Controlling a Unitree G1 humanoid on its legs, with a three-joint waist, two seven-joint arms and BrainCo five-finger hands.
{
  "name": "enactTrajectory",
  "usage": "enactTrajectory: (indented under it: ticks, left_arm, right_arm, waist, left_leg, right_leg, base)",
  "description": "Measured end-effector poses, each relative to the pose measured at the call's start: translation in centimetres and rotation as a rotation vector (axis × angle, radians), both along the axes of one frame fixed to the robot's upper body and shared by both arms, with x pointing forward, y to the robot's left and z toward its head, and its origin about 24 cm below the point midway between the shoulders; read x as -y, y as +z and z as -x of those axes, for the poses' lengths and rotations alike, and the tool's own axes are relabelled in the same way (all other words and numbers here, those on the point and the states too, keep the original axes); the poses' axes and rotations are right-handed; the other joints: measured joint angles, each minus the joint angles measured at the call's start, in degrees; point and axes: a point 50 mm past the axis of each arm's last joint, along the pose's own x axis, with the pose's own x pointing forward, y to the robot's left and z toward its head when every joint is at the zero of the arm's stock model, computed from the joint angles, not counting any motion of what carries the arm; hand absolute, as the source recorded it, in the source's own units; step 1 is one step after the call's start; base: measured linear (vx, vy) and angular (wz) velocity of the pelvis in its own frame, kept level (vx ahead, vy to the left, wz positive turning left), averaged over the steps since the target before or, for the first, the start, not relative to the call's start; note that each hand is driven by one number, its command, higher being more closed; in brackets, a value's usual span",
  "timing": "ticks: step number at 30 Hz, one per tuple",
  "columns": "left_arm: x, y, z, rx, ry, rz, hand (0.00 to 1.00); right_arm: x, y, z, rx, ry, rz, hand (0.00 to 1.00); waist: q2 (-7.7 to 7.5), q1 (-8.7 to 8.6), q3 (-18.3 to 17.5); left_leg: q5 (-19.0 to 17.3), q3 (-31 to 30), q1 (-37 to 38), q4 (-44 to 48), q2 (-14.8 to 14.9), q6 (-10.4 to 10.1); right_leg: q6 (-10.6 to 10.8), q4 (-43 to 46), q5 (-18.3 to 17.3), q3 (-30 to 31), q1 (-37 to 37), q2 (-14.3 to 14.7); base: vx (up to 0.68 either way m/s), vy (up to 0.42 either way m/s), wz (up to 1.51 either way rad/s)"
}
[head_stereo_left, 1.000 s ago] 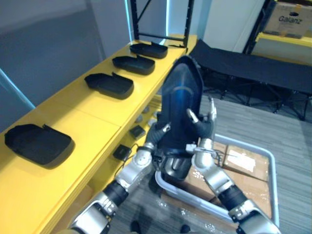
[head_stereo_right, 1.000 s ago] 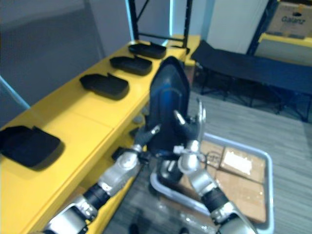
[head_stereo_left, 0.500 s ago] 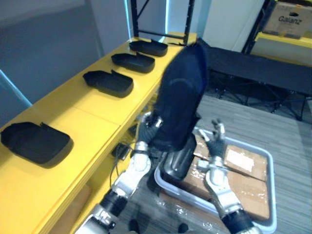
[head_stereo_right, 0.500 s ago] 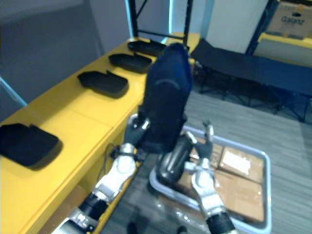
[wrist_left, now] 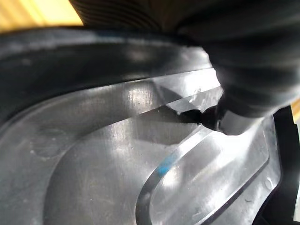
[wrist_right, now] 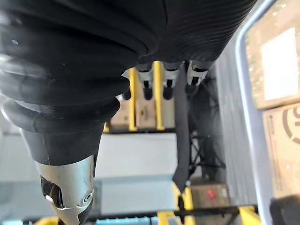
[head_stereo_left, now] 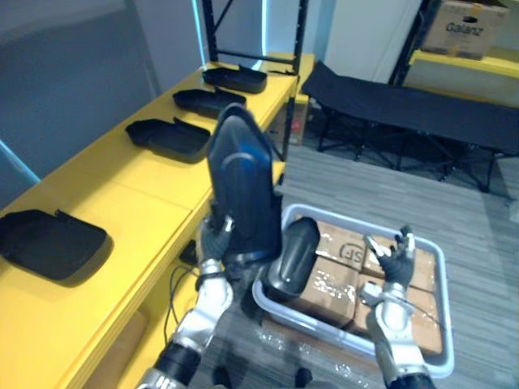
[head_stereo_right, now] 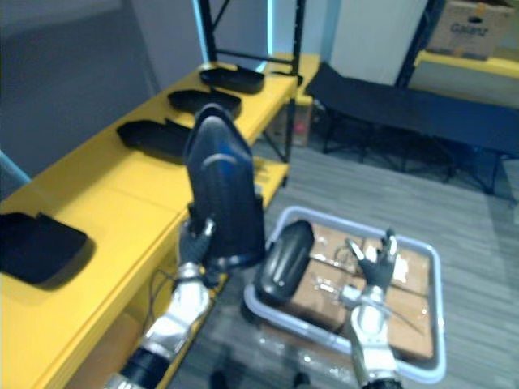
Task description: Walk over and take plastic housings, then place them on the shelf
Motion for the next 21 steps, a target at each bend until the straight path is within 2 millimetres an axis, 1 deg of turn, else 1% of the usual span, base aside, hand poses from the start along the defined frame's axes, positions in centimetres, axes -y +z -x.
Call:
enactTrajectory:
  ticks: [1,3,8,11,13,14,15,16,18,21]
  left_arm:
    - [-0.2,0.0,0.3,0.019,0.001,0.011,1.0]
    - [-0.1,0.3,0.4,0.055,-0.022,0.031,1.0]
    - [1.4,2.3,0.6,0.167,-0.126,0.071,1.0]
    - [1.4,3.4,1.0,0.217,-0.132,0.095,1.0]
    - [0.3,4.9,1.4,0.287,-0.095,0.122,1.0]
    - [-0.2,5.3,1.5,0.305,-0.078,0.126,1.0]
    - [-1.7,6.3,1.7,0.355,-0.019,0.151,1.0]
    - [-2.3,6.6,1.8,0.372,0.007,0.157,1.0]
    - [-4.7,7.5,2.6,0.423,0.112,0.156,1.0]
    - [-6.8,8.0,3.7,0.459,0.198,0.15,1.0]
  right_arm:
    - [-0.1,-0.3,0.2,-0.005,0.004,-0.014,0.0]
    - [-0.2,-0.5,0.5,-0.012,0.015,-0.025,0.0]
    - [-0.2,-0.8,1.2,0.005,0.016,-0.031,0.0]
    - [-0.5,-0.6,1.1,0.023,0.033,-0.036,0.0]
    - [-0.5,-0.3,1.0,0.046,0.048,-0.041,0.0]
    - [-0.5,-0.3,1.0,0.051,0.048,-0.042,0.0]
    - [-0.5,0.3,0.9,0.08,0.049,-0.05,0.0]
    - [-0.6,0.6,0.8,0.093,0.056,-0.05,0.0]
    - [-1.0,1.3,0.2,0.131,0.096,-0.051,0.0]
    - [-1.8,1.9,-0.5,0.158,0.151,-0.05,0.0]
  waist:
    - [-0.01,0.02,0.0]
    - [-0.05,0.18,0.0]
    - [-0.26,0.16,-0.2]
    - [-0.32,0.23,-0.3]
    - [0.04,0.5,-0.8]
    - [0.23,0.45,-1.3]
    - [0.74,1.38,-1.8]
    - [0.89,1.59,-2.0]
    - [1.43,2.27,-2.5]
    - [1.7,3.75,-3.6]
  left_leg:
    - [-0.2,0.1,0.2,0.0,0.0,-0.1]
    - [-0.3,0.2,0.4,0.0,0.0,0.1]
    - [-0.5,0.2,0.4,0.0,-0.5,0.2]
    - [-0.5,0.1,0.3,0.0,-0.6,0.3]
    - [-0.4,-0.8,-0.2,0.0,-1.0,0.3]
    - [-0.4,-1.5,-0.5,0.0,-1.1,0.3]
    - [-0.4,-2.5,-0.6,0.0,-1.2,0.3]
    - [-0.4,-2.9,-0.6,0.0,-1.3,0.3]
    - [-0.2,-4.5,-0.9,0.0,-1.6,0.5]
    - [0.3,-6.4,-2.3,0.0,-2.1,0.7]
  right_leg:
    - [0.0,0.0,0.0,0.2,0.1,0.0]
    - [0.1,0.0,0.0,0.7,0.1,-0.1]
    - [0.3,0.0,0.3,0.7,0.1,-0.7]
    - [0.4,0.0,0.3,0.5,0.1,-0.7]
    - [0.4,0.0,0.2,-0.8,0.1,-0.7]
    - [0.4,0.0,0.2,-1.1,0.1,-0.7]
    - [0.5,0.1,0.1,-2.4,0.6,-0.7]
    - [0.5,0.1,0.1,-2.5,0.8,-0.7]
    - [0.7,0.1,-0.4,-4.2,1.4,-0.9]
    - [0.8,0.0,-0.9,-6.4,1.3,-1.1]
  base:
    - [0.01,-0.004,-0.09]
    - [0.01,-0.002,-0.08]
    - [0.0,0.004,-0.01]
    - [0.0,0.002,0.02]
    - [-0.01,0.023,0.18]
    - [0.01,0.02,0.37]
    - [0.02,-0.003,0.35]
    - [0.01,-0.001,0.38]
    - [0.0,-0.002,0.37]
    - [0.0,0.003,0.37]
